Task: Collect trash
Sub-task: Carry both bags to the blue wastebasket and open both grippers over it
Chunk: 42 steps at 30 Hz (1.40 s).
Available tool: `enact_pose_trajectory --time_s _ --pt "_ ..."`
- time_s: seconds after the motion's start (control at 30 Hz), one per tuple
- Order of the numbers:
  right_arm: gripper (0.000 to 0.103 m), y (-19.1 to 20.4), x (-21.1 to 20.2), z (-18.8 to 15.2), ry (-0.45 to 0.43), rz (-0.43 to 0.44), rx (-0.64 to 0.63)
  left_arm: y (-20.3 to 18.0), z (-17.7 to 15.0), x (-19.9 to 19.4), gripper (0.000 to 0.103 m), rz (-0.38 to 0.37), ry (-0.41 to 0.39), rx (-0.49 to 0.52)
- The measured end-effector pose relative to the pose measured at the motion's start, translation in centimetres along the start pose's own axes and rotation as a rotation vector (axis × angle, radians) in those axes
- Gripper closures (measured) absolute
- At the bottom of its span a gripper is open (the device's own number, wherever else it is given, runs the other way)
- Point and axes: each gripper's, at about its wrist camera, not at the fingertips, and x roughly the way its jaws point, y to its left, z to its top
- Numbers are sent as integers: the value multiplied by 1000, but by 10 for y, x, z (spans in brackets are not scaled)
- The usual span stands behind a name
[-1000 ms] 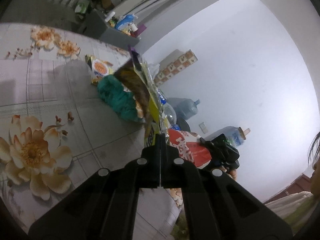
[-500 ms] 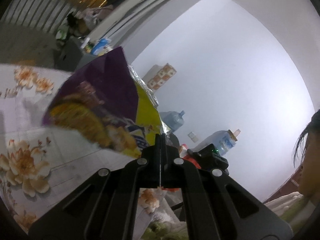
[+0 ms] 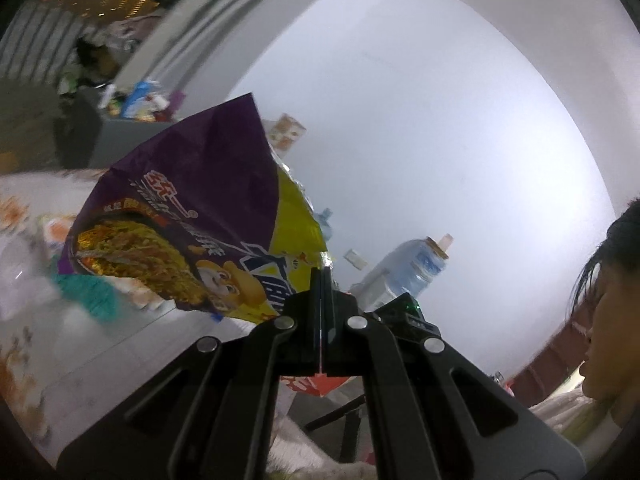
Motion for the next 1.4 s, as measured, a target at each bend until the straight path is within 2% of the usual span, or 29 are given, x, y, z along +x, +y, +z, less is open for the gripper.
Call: enact_pose_trajectory --time_s 0.2,0.37,0.53,0.6,0.63,0.83,0.87,0.97,1.1,1.17,1.2,1.23,1.27,1.3,1.33,1.4 --pt "88 16 -64 20 -150 -14 -49 -33 21 77 103 -102 93 94" --pt "88 30 -133 39 -321 -102 -105 -60 27 169 103 -175 214 180" --pt "88 33 -194 58 -471 -329 -171 -74 15 257 103 -163 341 258" --pt "88 25 -206 66 -493 -412 -165 -77 4 296 103 -149 403 288" --pt "88 15 -213 72 -504 -473 -153 -77 -1 313 103 -142 435 295" --pt "88 -58 -237 98 -516 -674 -30 -75 -51 425 103 -48 677 360" --pt "88 -70 -237 102 -512 -684 -6 -72 -66 447 103 -34 733 382" --pt "87 -117 -245 120 -509 -747 98 -72 -99 488 103 -5 818 490" --pt "87 -171 -251 134 -505 -798 213 -62 -136 527 103 33 921 562" --pt "83 -201 -255 141 -503 -847 263 -51 -147 553 103 45 975 568" --pt "77 -216 -257 144 -495 -860 286 -45 -158 563 103 44 1008 569" --pt "70 -237 -260 148 -476 -872 331 -41 -168 573 103 37 1039 562" --pt "52 -260 -263 150 -464 -889 390 -32 -183 587 98 29 1101 544" --pt "46 -273 -266 149 -459 -898 433 -27 -196 593 89 39 1128 537" --pt "46 -295 -271 147 -453 -906 508 -20 -207 599 85 61 1146 536" --pt "46 -314 -278 141 -468 -898 583 -15 -217 605 79 73 1158 521"
